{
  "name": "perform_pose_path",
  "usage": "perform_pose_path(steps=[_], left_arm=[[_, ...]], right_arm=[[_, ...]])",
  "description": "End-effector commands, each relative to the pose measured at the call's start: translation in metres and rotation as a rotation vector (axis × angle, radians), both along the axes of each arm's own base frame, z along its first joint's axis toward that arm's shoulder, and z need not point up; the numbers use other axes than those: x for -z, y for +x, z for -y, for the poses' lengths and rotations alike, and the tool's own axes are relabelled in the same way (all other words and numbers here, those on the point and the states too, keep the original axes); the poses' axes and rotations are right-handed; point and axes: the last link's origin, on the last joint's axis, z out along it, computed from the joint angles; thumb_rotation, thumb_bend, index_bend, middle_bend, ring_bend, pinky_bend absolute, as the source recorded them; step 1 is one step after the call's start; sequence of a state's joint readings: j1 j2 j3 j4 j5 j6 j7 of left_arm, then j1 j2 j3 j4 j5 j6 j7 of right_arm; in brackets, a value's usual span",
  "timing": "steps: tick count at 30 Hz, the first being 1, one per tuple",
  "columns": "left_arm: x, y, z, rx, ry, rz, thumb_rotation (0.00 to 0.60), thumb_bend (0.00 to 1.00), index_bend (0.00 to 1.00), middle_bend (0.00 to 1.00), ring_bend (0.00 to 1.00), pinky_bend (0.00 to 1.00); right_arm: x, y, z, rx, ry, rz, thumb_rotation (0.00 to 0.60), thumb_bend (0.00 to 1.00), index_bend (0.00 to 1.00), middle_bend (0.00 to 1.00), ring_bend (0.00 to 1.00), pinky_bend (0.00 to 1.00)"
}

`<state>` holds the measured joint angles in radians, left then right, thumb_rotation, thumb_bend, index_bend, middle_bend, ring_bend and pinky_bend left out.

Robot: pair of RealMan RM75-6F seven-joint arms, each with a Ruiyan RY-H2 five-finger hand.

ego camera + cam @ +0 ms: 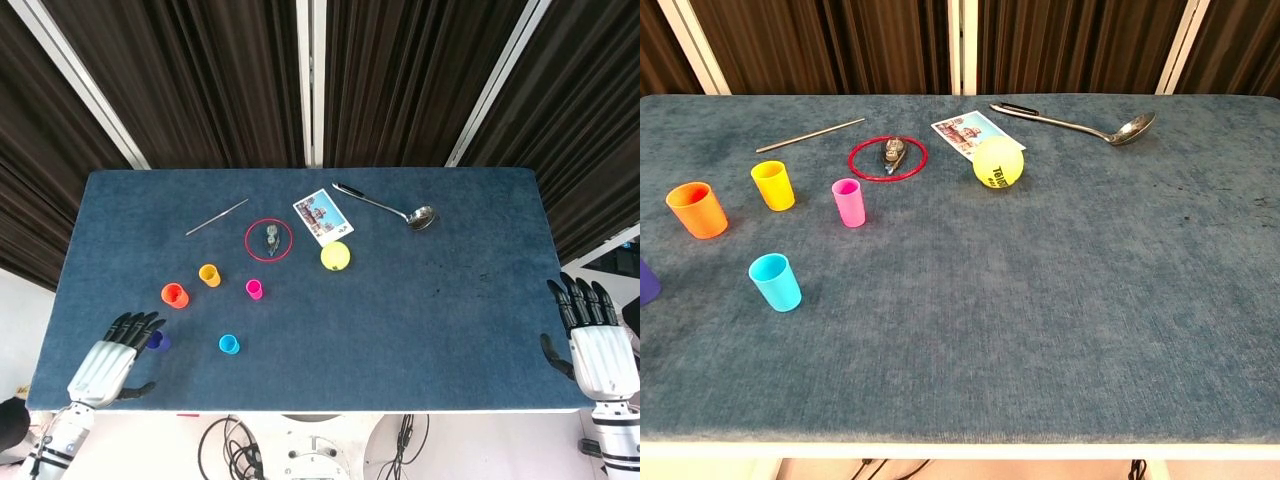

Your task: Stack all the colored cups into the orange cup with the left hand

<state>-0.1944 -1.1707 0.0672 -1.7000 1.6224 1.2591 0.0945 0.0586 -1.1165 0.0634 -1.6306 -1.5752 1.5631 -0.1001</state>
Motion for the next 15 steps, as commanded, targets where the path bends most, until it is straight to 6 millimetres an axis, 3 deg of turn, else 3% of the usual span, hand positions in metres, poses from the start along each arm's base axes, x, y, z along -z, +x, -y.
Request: perform_pose_path(steps=[1,15], left_arm=[[0.009,-0.002,-0.009,-0.012,-0.028,-0.011,0.600,0.17,0.12,0.10,0.07,0.00],[0.025,-0.011,-0.035,-0.038,-0.046,-0.027,0.600,0.25,0.20,0.18,0.20,0.00]], right_arm=[[-0.002,-0.001,0.000,0.004,-0.007,0.002,0.600,0.34,0.00,0.00,0.00,0.00],[-0.004,-0.005,-0.001,0.020,-0.014,-0.001,0.600,0.34,0.00,0.00,0.00,0.00]])
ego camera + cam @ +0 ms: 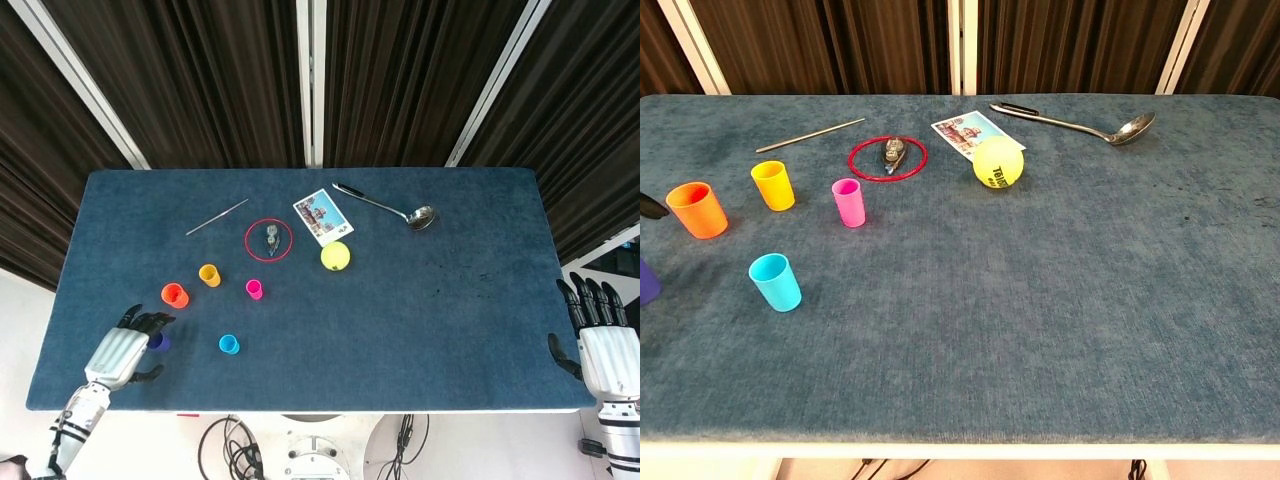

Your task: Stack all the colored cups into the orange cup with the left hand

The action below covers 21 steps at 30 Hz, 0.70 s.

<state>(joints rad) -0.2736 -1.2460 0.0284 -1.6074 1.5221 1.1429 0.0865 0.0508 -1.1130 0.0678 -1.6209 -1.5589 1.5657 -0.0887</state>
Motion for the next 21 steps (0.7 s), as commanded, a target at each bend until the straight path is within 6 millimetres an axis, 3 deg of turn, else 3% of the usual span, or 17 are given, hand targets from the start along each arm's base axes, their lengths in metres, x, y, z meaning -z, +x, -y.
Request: perform_pose_path(steps=[1,11,21], left_arm=[[0.001,-0.002,-0.005,-0.003,0.001,-0.007,0.600,0.26,0.22,0.20,0.22,0.00],[0.002,-0.010,-0.011,0.015,0.028,-0.045,0.600,0.27,0.33,0.31,0.37,0.05],[0.004,-0.016,-0.015,0.020,0.031,-0.039,0.600,0.27,0.36,0.33,0.39,0.06]], right_arm=[[0.000,0.000,0.000,0.000,-0.002,-0.002,0.600,0.34,0.00,0.00,0.00,0.00],[0.002,0.003,0.002,-0.003,0.007,-0.009,0.600,0.34,0.00,0.00,0.00,0.00],[0.006,0.007,0.004,-0.005,0.015,-0.012,0.600,0.34,0.00,0.00,0.00,0.00]])
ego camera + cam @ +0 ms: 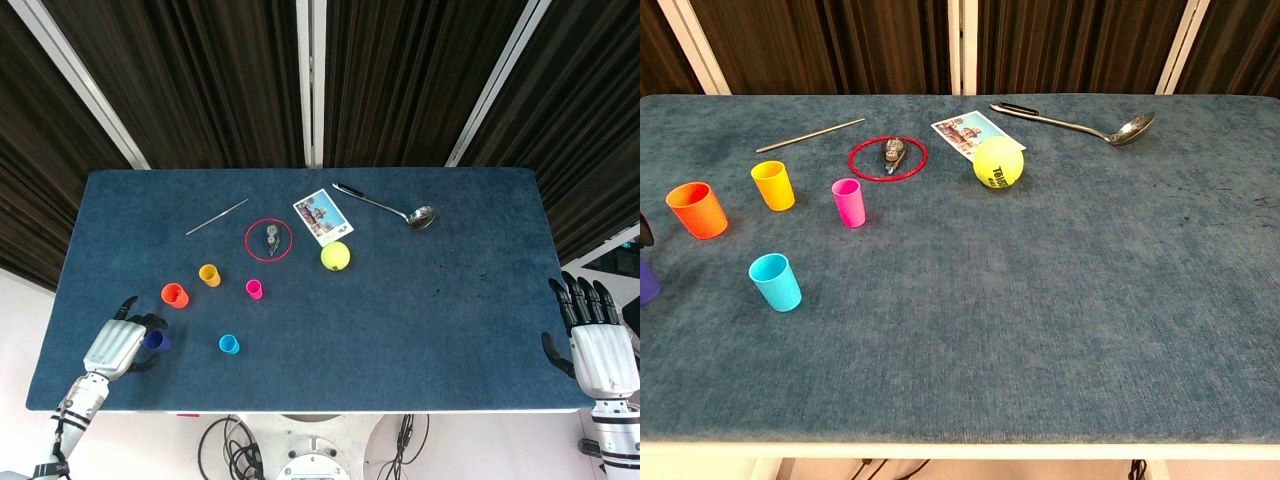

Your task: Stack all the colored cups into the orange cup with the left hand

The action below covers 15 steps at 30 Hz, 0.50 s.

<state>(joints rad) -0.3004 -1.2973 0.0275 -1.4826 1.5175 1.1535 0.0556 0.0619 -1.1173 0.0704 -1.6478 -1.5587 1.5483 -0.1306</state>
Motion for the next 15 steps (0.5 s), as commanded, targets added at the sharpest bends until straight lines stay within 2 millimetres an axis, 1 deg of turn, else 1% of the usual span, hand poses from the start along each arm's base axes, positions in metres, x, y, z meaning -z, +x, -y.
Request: perform_pose_path(steps=[1,7,12,15], left_arm=[[-0.0002,-0.0005,-0.0014,0.004,0.005,-0.001,0.600,0.27,0.36,0.33,0.40,0.06],[0.0015,-0.0039,-0.0042,-0.009,-0.001,-0.006,0.600,0.28,0.37,0.34,0.41,0.07],[0.0037,-0.0046,-0.0057,-0.015,-0.006,-0.006,0.600,0.29,0.39,0.37,0.44,0.07],[0.0043,-0.0040,-0.0072,-0.016,0.001,0.002,0.600,0.30,0.42,0.41,0.47,0.09]], right_arm=[[0.0010,0.0005,0.0002,0.001,0.004,-0.001,0.600,0.34,0.00,0.00,0.00,0.00],[0.0042,-0.0005,-0.0004,0.006,0.016,-0.002,0.600,0.35,0.00,0.00,0.00,0.00],[0.0026,-0.0012,-0.0010,0.007,0.009,0.000,0.600,0.35,0.00,0.00,0.00,0.00],[0.0018,-0.0020,-0.0012,0.010,0.004,0.002,0.600,0.35,0.00,0.00,0.00,0.00]])
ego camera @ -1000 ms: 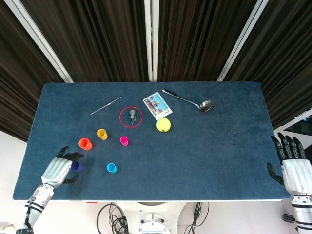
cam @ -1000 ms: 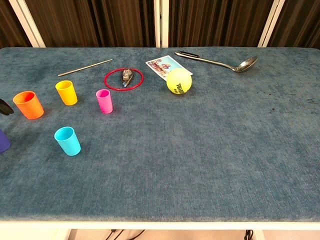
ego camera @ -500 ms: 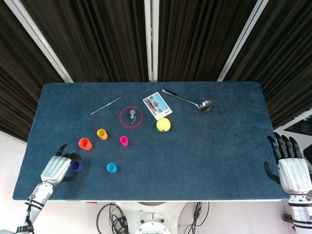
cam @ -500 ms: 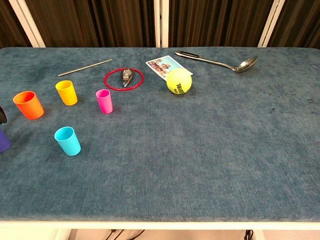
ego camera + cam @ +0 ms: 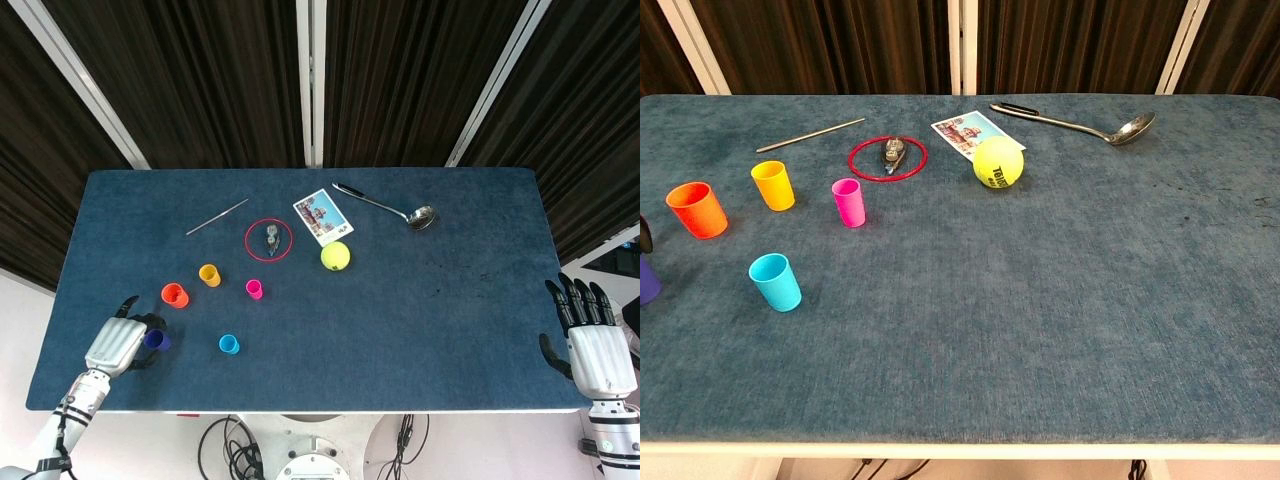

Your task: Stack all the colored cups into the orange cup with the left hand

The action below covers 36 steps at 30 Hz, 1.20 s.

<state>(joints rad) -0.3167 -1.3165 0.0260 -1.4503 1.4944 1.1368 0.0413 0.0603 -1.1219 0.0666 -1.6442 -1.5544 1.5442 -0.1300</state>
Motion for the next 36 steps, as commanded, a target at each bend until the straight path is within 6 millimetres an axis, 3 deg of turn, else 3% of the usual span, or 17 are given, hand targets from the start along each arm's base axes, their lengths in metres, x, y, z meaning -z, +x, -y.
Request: perform_pose_path(steps=[1,9,14,21,29,36], left_arm=[[0.001,0.000,-0.001,-0.002,0.004,0.004,0.600,0.31,0.43,0.42,0.48,0.10],[-0.003,0.005,-0.002,-0.006,0.002,0.020,0.600,0.31,0.46,0.44,0.51,0.11],[-0.028,0.021,-0.009,0.018,0.066,0.066,0.600,0.31,0.46,0.44,0.51,0.11],[-0.067,0.046,-0.039,0.013,0.144,0.107,0.600,0.31,0.47,0.44,0.51,0.12],[-0.063,0.070,-0.072,0.015,0.117,0.122,0.600,0.31,0.47,0.44,0.51,0.11],[-0.040,0.069,-0.090,-0.005,0.098,0.103,0.600,0.31,0.47,0.44,0.50,0.10]], right_arm=[[0.000,-0.001,0.000,0.002,-0.002,0.000,0.600,0.35,0.00,0.00,0.00,0.00],[0.000,-0.003,0.000,0.006,-0.005,0.004,0.600,0.35,0.00,0.00,0.00,0.00],[-0.003,-0.003,-0.001,0.004,-0.014,0.004,0.600,0.35,0.00,0.00,0.00,0.00],[-0.001,0.000,-0.001,-0.017,-0.003,0.010,0.600,0.35,0.00,0.00,0.00,0.00],[0.001,0.003,0.002,-0.039,0.007,0.006,0.600,0.36,0.00,0.00,0.00,0.00],[0.000,0.003,0.004,-0.032,0.002,0.000,0.600,0.36,0.00,0.00,0.00,0.00]])
